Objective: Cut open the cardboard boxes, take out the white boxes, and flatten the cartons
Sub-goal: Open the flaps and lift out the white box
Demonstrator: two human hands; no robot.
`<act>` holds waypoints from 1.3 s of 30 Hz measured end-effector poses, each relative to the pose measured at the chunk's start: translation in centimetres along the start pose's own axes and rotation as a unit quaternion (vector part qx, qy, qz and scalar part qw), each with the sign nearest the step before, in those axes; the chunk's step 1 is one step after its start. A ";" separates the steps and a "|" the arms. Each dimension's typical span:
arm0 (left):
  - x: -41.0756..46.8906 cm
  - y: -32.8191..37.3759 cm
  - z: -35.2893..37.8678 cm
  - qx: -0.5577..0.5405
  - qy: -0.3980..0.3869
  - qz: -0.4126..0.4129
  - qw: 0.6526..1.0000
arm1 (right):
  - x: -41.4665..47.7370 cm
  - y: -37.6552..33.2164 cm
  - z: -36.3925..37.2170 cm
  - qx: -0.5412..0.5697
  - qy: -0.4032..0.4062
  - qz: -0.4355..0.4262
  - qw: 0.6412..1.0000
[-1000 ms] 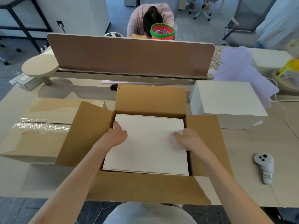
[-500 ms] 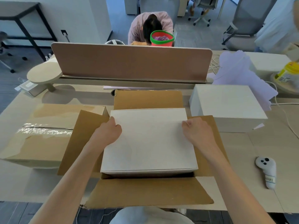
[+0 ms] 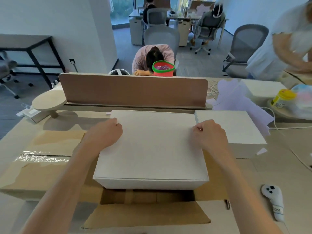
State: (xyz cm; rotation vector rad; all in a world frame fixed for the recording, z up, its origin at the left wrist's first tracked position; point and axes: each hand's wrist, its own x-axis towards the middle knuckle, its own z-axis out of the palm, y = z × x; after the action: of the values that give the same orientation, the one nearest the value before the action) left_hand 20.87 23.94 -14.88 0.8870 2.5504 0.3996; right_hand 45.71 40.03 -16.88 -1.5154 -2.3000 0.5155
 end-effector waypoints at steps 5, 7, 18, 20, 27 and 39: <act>0.2 2.6 -2.7 0.048 0.042 0.051 0.997 | 0.7 0.5 -2.7 0.000 0.029 -0.015 0.999; 0.4 4.2 -3.3 0.049 0.046 0.066 0.996 | 1.3 0.7 -4.1 -0.007 0.047 -0.019 0.999; 3.2 20.2 0.9 0.085 0.026 0.133 0.987 | 9.4 10.0 -10.9 -0.012 0.080 0.058 0.995; 3.7 23.2 2.7 0.080 0.020 0.135 0.987 | 11.6 12.4 -11.6 0.000 0.080 0.063 0.995; 6.1 30.8 7.2 0.060 -0.010 0.137 0.989 | 18.6 19.6 -12.7 0.007 0.063 0.106 0.992; 10.1 39.9 12.9 0.017 -0.043 0.126 0.991 | 26.5 27.2 -14.5 -0.036 0.050 0.129 0.990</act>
State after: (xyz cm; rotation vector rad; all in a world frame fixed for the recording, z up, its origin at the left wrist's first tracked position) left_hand 40.50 62.32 -13.35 1.2175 2.3809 0.3829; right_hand 64.35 76.15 -14.90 -1.8439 -2.0800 0.4147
